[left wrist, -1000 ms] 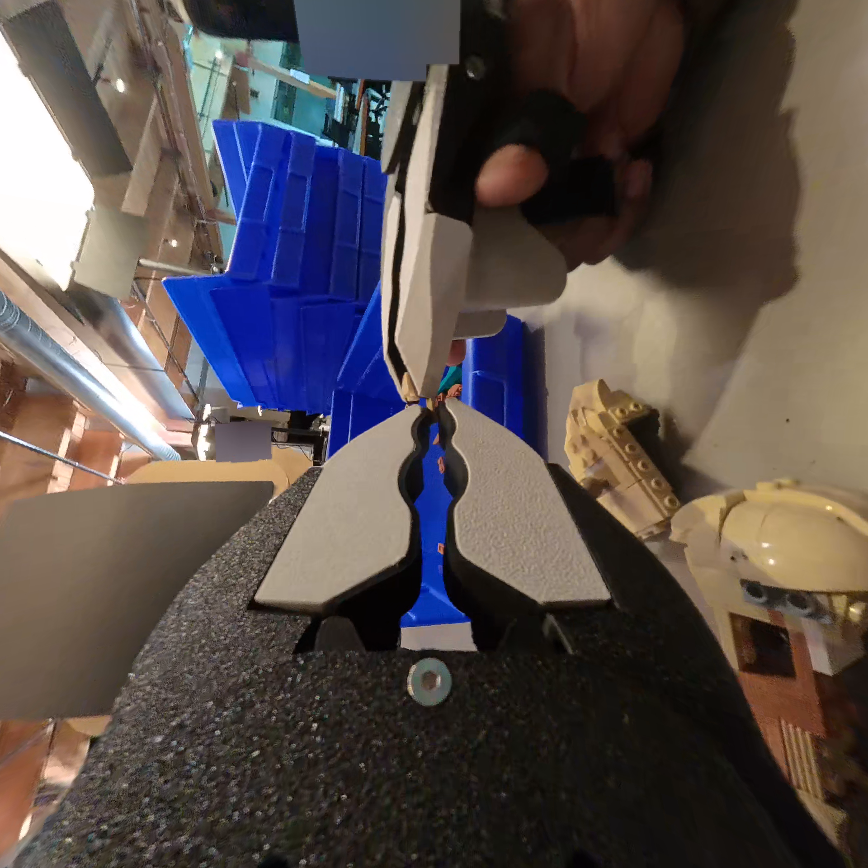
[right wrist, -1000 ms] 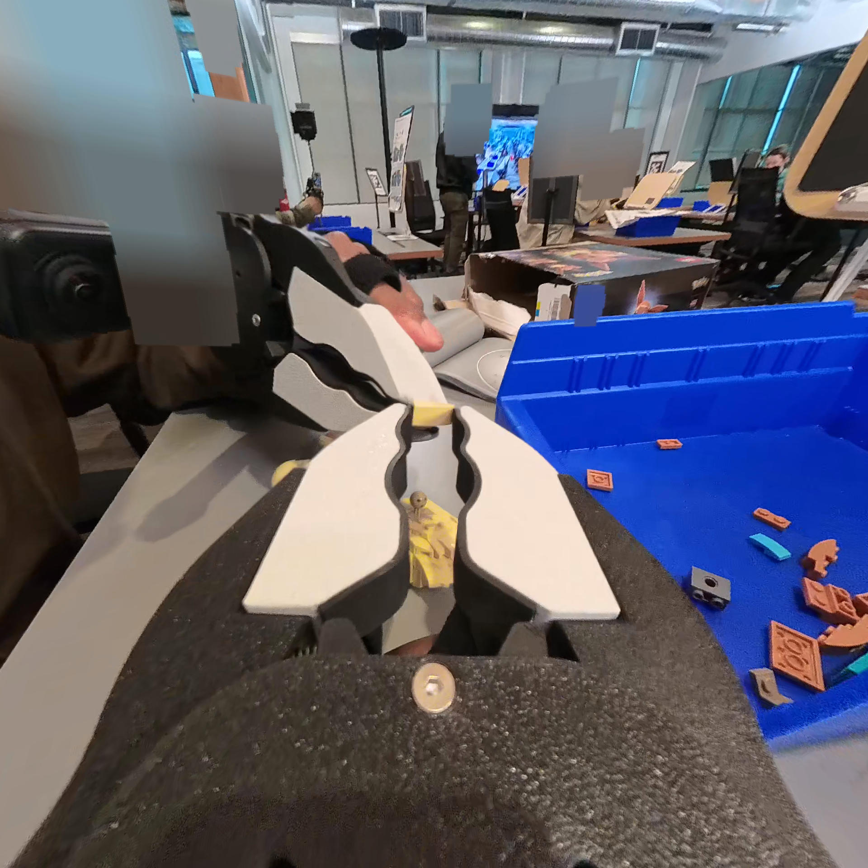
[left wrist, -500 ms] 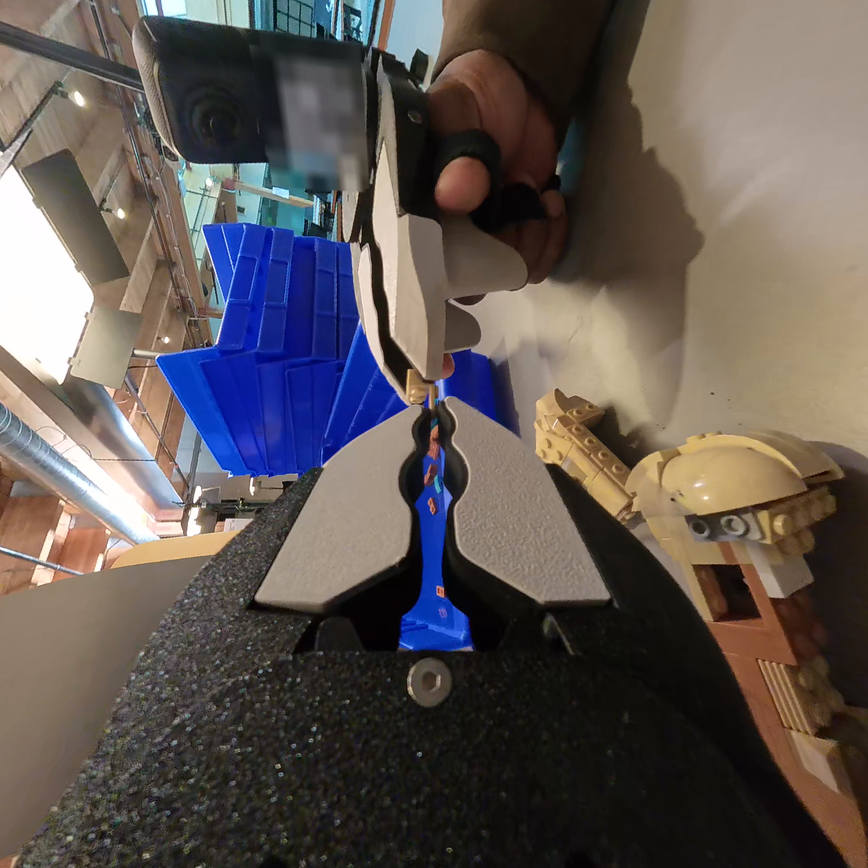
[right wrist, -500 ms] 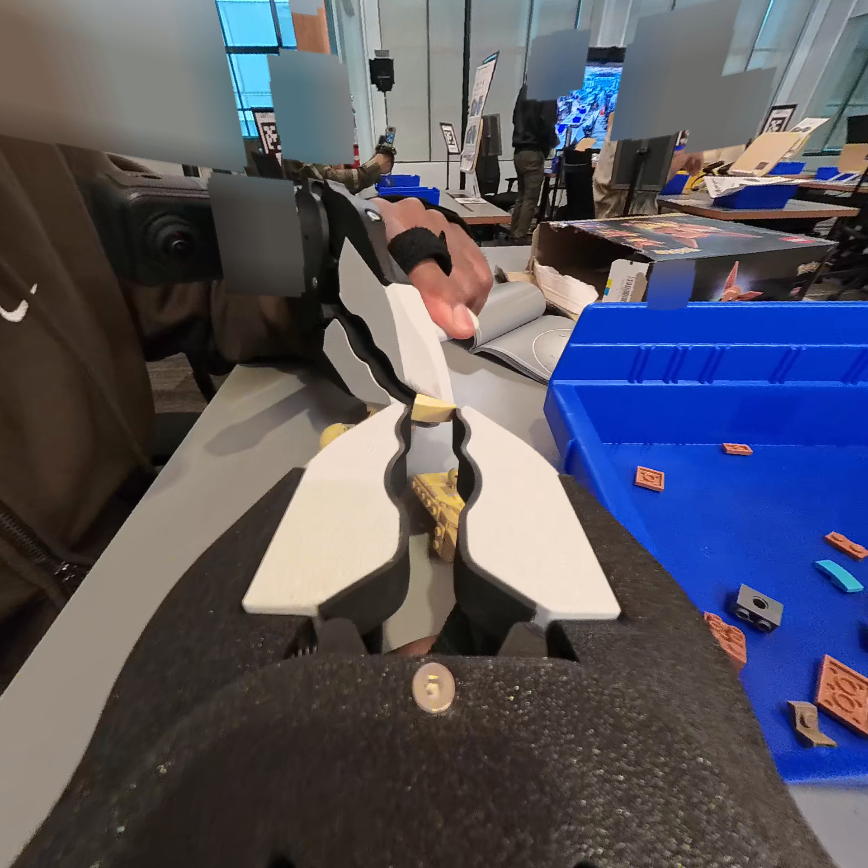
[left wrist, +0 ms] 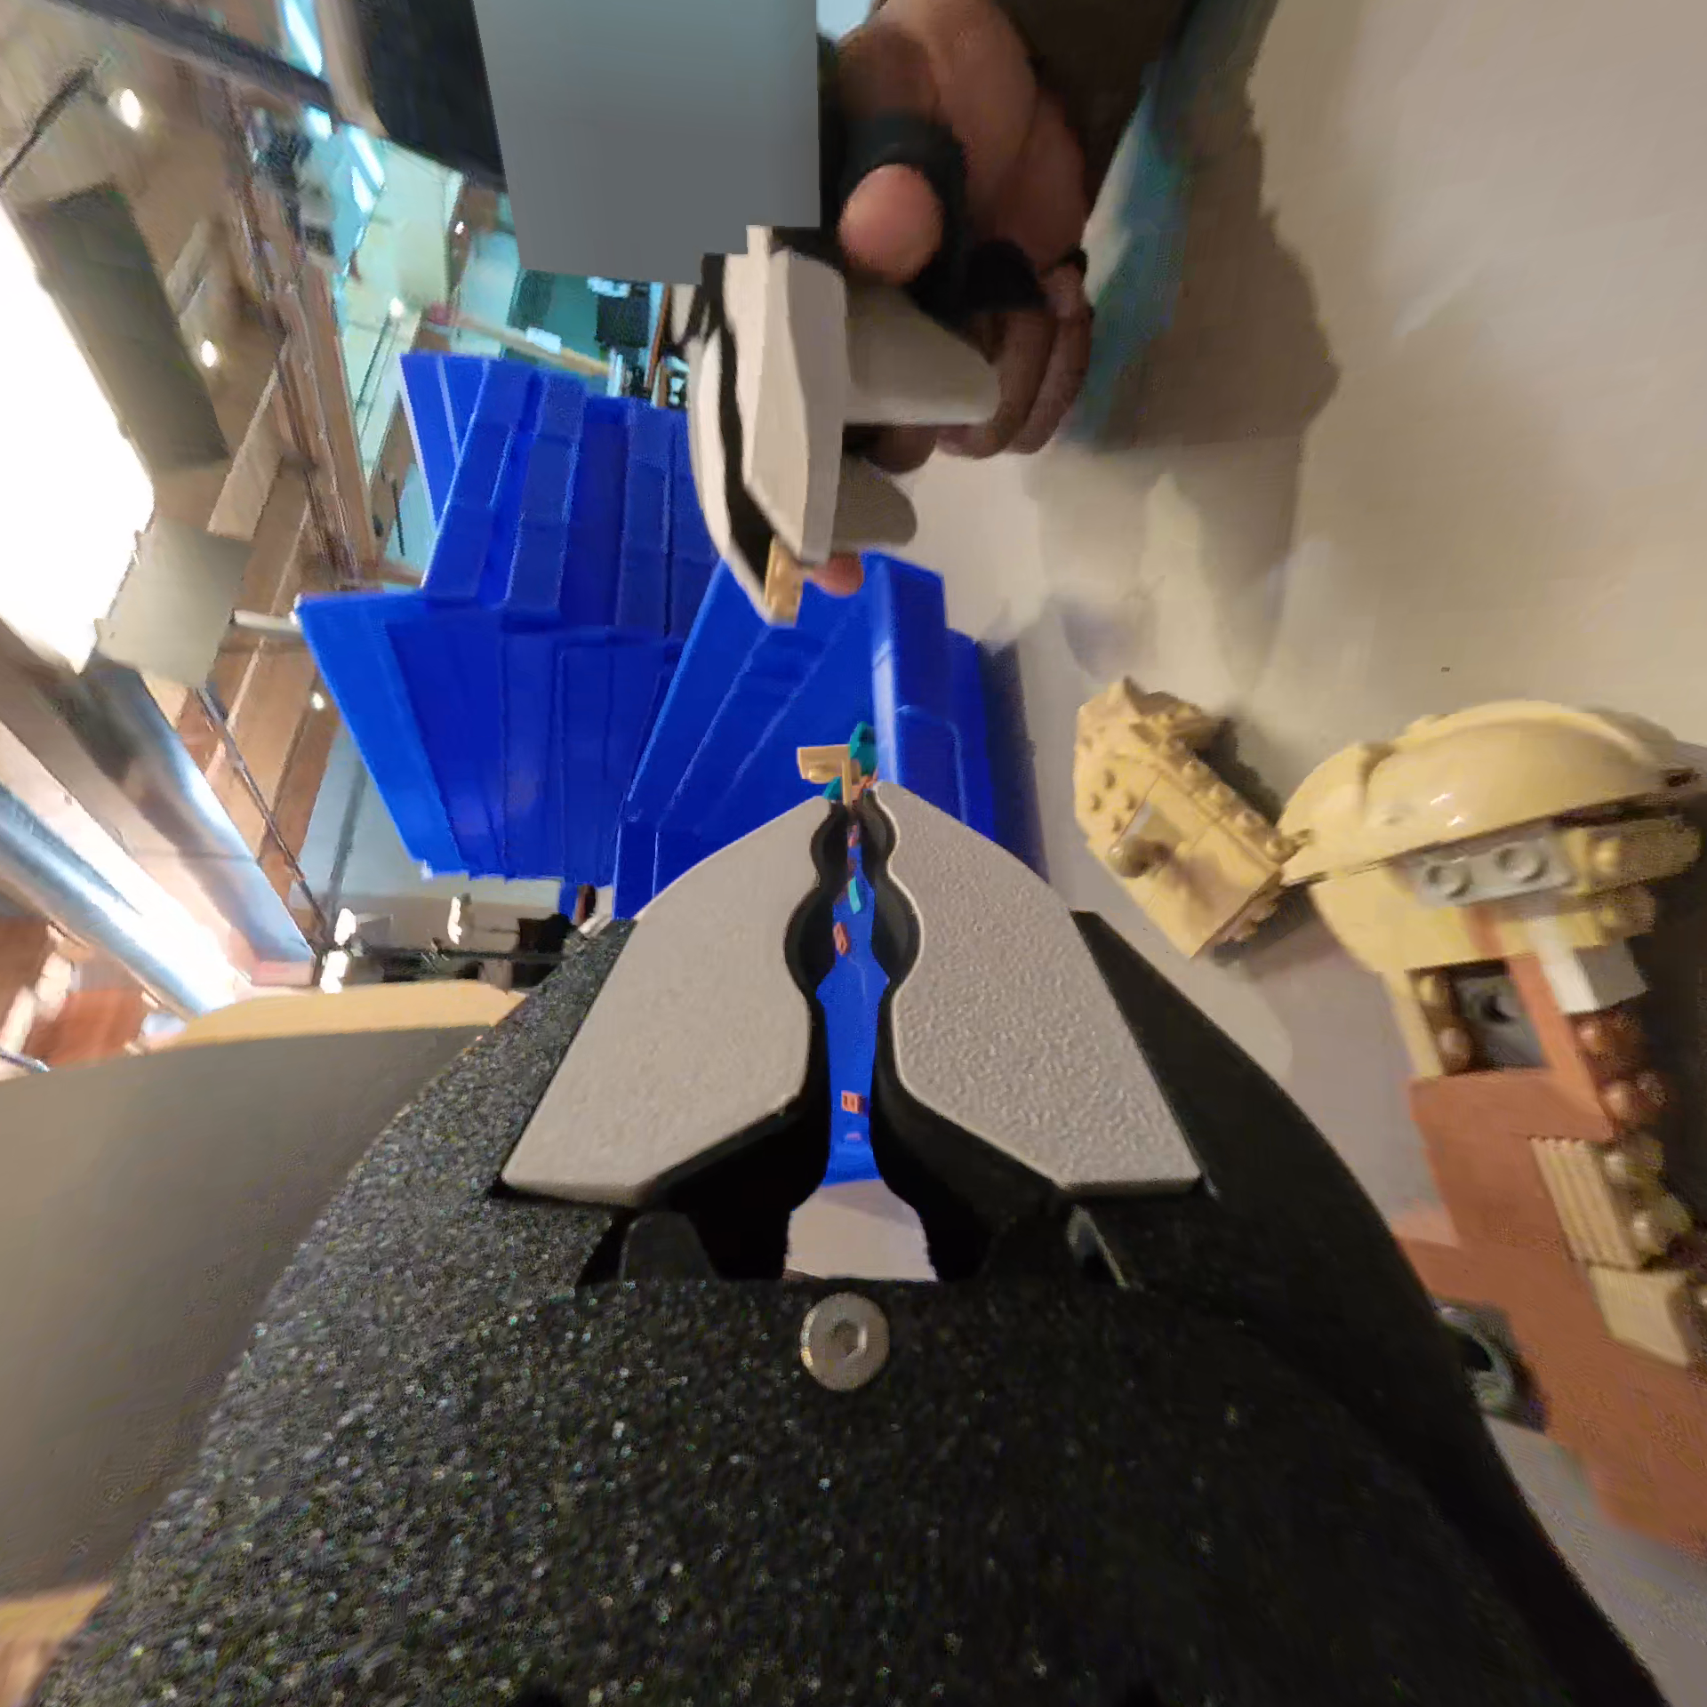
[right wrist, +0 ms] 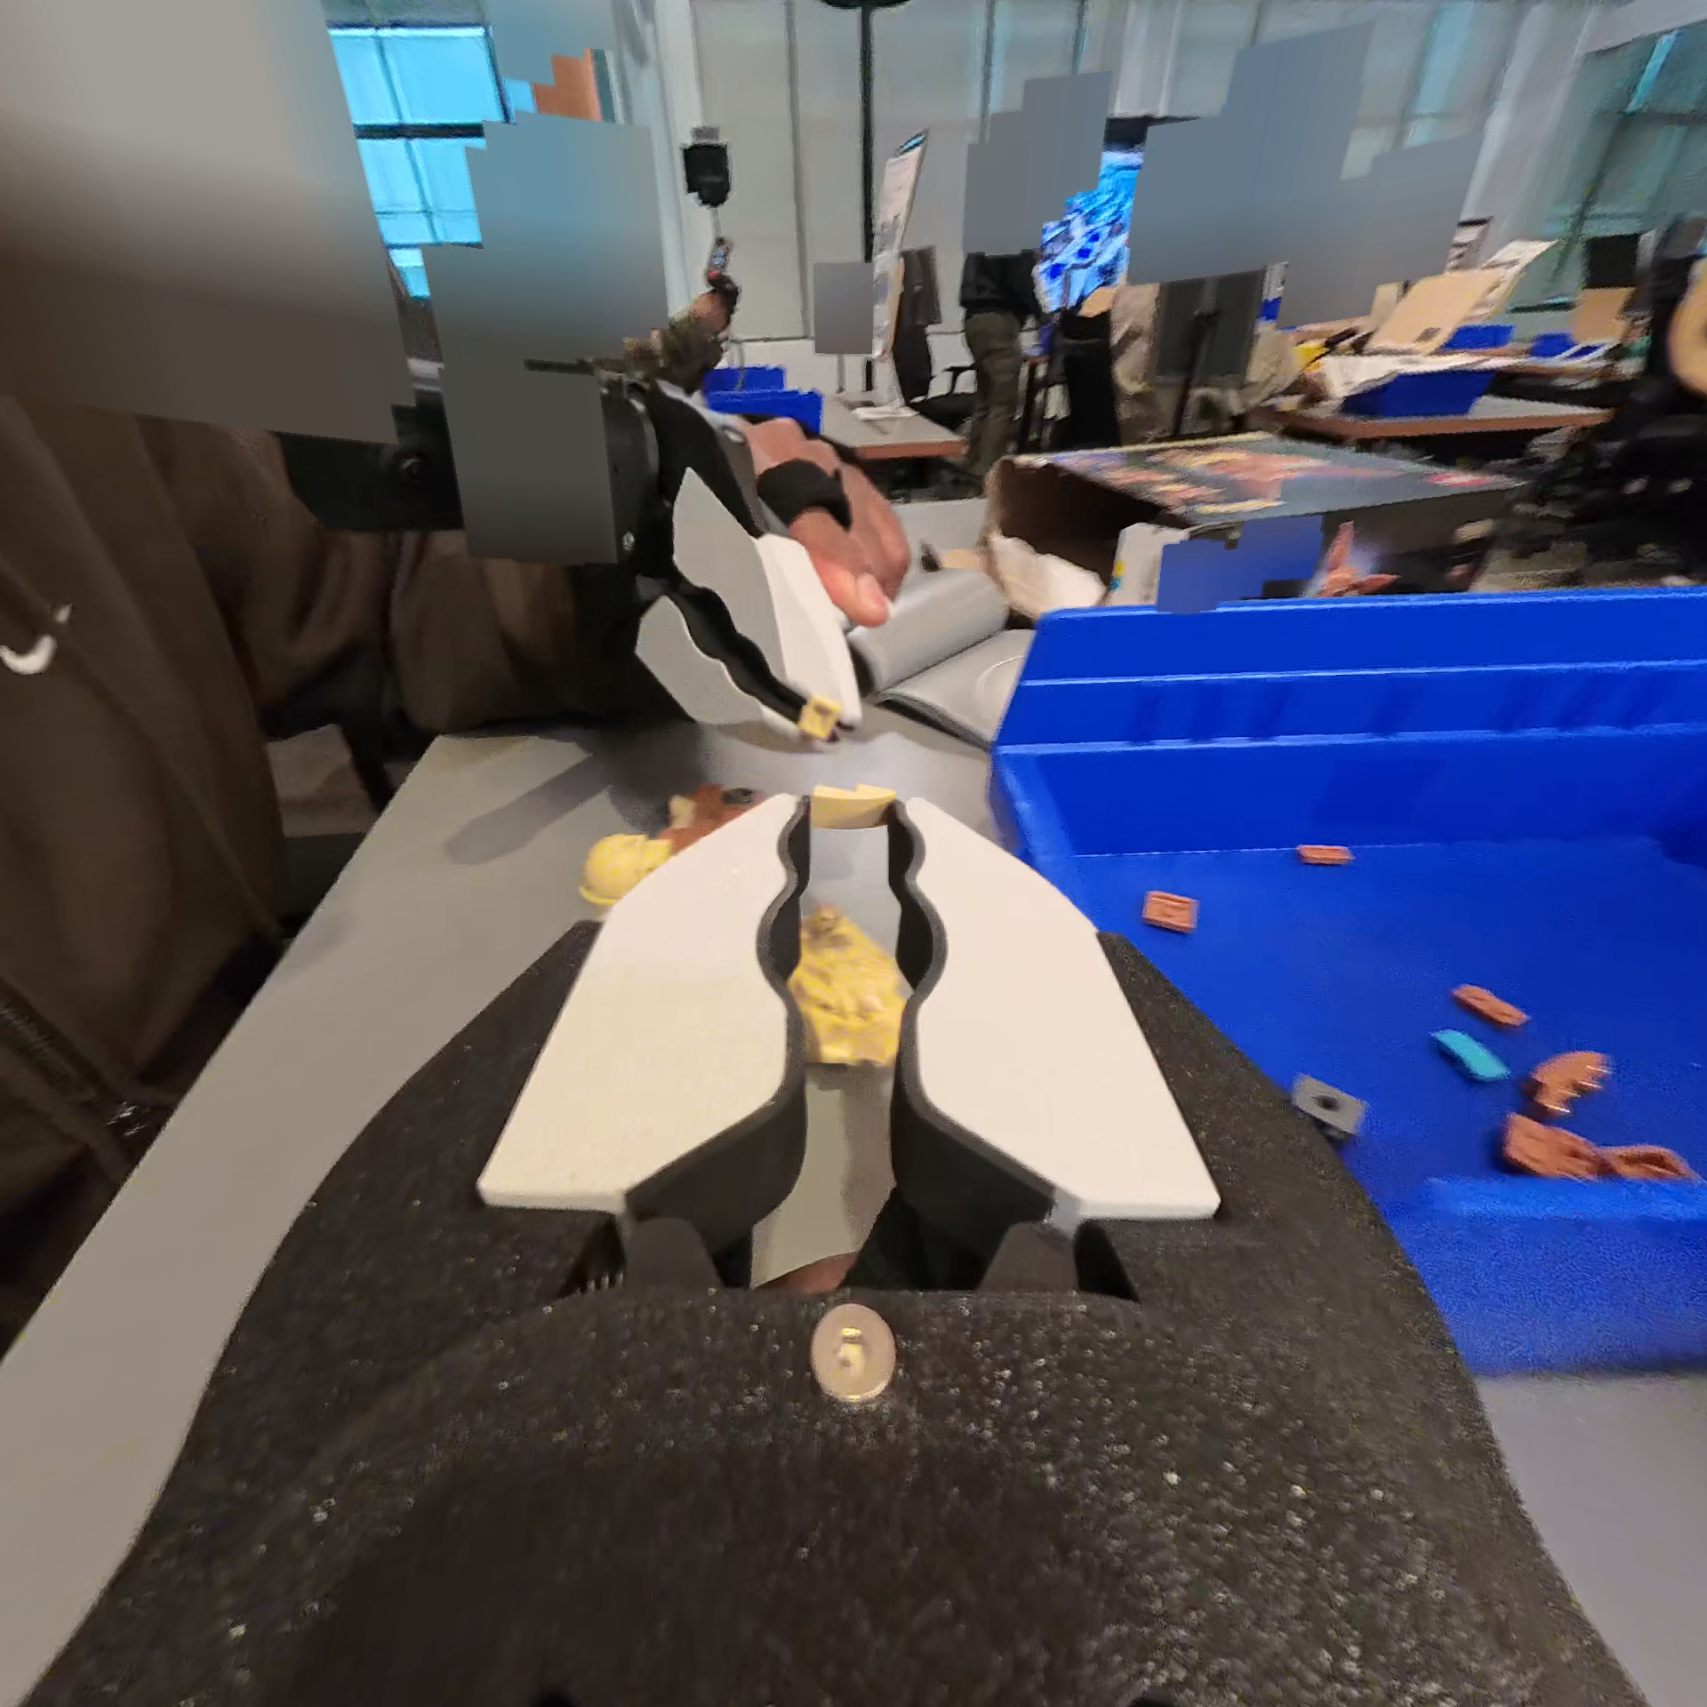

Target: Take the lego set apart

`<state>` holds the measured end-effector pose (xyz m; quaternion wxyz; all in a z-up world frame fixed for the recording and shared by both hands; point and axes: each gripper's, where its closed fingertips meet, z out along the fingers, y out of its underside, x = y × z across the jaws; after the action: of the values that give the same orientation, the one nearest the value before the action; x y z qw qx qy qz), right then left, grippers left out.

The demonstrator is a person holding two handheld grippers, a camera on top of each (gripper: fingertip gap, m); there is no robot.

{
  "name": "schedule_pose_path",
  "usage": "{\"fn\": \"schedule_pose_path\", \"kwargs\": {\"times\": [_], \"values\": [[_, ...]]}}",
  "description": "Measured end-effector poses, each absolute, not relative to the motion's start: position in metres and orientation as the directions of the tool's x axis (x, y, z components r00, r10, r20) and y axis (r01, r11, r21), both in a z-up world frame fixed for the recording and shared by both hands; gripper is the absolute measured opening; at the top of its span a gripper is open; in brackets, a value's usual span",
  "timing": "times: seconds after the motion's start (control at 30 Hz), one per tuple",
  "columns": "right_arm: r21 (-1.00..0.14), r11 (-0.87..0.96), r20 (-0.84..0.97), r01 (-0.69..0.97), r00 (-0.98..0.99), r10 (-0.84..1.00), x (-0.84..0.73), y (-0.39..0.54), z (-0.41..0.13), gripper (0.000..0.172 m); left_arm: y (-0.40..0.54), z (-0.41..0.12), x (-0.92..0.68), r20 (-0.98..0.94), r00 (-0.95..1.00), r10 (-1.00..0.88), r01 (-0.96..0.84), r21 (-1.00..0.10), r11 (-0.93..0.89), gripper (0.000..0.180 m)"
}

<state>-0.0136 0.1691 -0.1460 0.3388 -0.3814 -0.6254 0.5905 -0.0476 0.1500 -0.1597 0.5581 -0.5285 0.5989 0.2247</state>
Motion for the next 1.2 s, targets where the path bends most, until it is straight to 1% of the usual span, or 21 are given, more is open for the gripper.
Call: {"fn": "schedule_pose_path", "kwargs": {"times": [0.1,0.17,0.2,0.27,0.33,0.37,0.4,0.47,0.6,0.7,0.87,0.9,0.97,1.03,1.1,1.2], "values": [[-0.998,0.034,0.013,0.044,-0.409,0.913,-0.013,0.188,-0.138,0.016,0.156,-0.150,-0.060,-0.856,0.305,-0.418,-0.852,-0.441,0.281,0.002],[-0.995,0.091,0.070,0.050,-0.327,0.942,-0.019,0.195,-0.140,0.016,0.161,-0.150,-0.064,-0.824,0.367,-0.432,-0.840,-0.493,0.226,0.003],[-0.990,0.124,0.104,0.064,-0.253,0.962,-0.024,0.202,-0.141,0.016,0.166,-0.149,-0.067,-0.813,0.402,-0.422,-0.840,-0.511,0.184,0.003],[-0.975,0.182,0.181,0.126,-0.021,0.983,-0.035,0.227,-0.143,0.016,0.174,-0.149,-0.071,-0.795,0.450,-0.407,-0.839,-0.532,0.112,0.003],[-0.944,0.224,0.273,0.244,0.193,0.942,-0.040,0.251,-0.147,0.017,0.180,-0.147,-0.072,-0.777,0.488,-0.397,-0.832,-0.552,0.057,0.003],[-0.923,0.243,0.321,0.298,0.251,0.913,-0.040,0.257,-0.149,0.017,0.182,-0.147,-0.073,-0.767,0.506,-0.395,-0.827,-0.561,0.029,0.003],[-0.907,0.264,0.360,0.328,0.279,0.890,-0.040,0.258,-0.150,0.019,0.184,-0.148,-0.073,-0.759,0.518,-0.394,-0.825,-0.566,0.006,0.003],[-0.894,0.296,0.396,0.337,0.283,0.874,-0.039,0.256,-0.149,0.022,0.188,-0.151,-0.076,-0.756,0.530,-0.384,-0.826,-0.562,-0.034,0.003],[-0.898,0.277,0.378,0.341,0.278,0.883,-0.037,0.257,-0.151,0.022,0.201,-0.146,-0.085,-0.771,0.556,-0.311,-0.827,-0.551,-0.113,0.003],[-0.888,0.295,0.393,0.353,0.250,0.885,-0.038,0.252,-0.154,0.023,0.217,-0.145,-0.098,-0.782,0.569,-0.256,-0.822,-0.528,-0.214,0.003],[-0.865,0.352,0.413,0.356,0.110,0.904,-0.038,0.233,-0.161,0.019,0.223,-0.151,-0.102,-0.768,0.582,-0.267,-0.812,-0.534,-0.236,0.003],[-0.865,0.362,0.402,0.349,0.049,0.914,-0.038,0.226,-0.163,0.019,0.222,-0.152,-0.104,-0.769,0.580,-0.269,-0.813,-0.530,-0.242,0.003],[-0.859,0.386,0.345,0.338,-0.175,0.922,-0.032,0.198,-0.173,0.019,0.223,-0.153,-0.106,-0.773,0.574,-0.271,-0.817,-0.519,-0.250,0.004],[-0.840,0.427,0.306,0.334,-0.359,0.882,-0.019,0.175,-0.182,0.019,0.224,-0.155,-0.108,-0.771,0.569,-0.285,-0.819,-0.501,-0.279,0.003],[-0.821,0.459,0.287,0.340,-0.450,0.846,-0.008,0.165,-0.189,0.020,0.226,-0.158,-0.112,-0.767,0.573,-0.288,-0.814,-0.494,-0.305,0.003],[-0.825,0.464,0.219,0.322,-0.575,0.788,0.011,0.149,-0.193,0.020,0.228,-0.160,-0.119,-0.761,0.578,-0.294,-0.805,-0.473,-0.359,0.003]]}}
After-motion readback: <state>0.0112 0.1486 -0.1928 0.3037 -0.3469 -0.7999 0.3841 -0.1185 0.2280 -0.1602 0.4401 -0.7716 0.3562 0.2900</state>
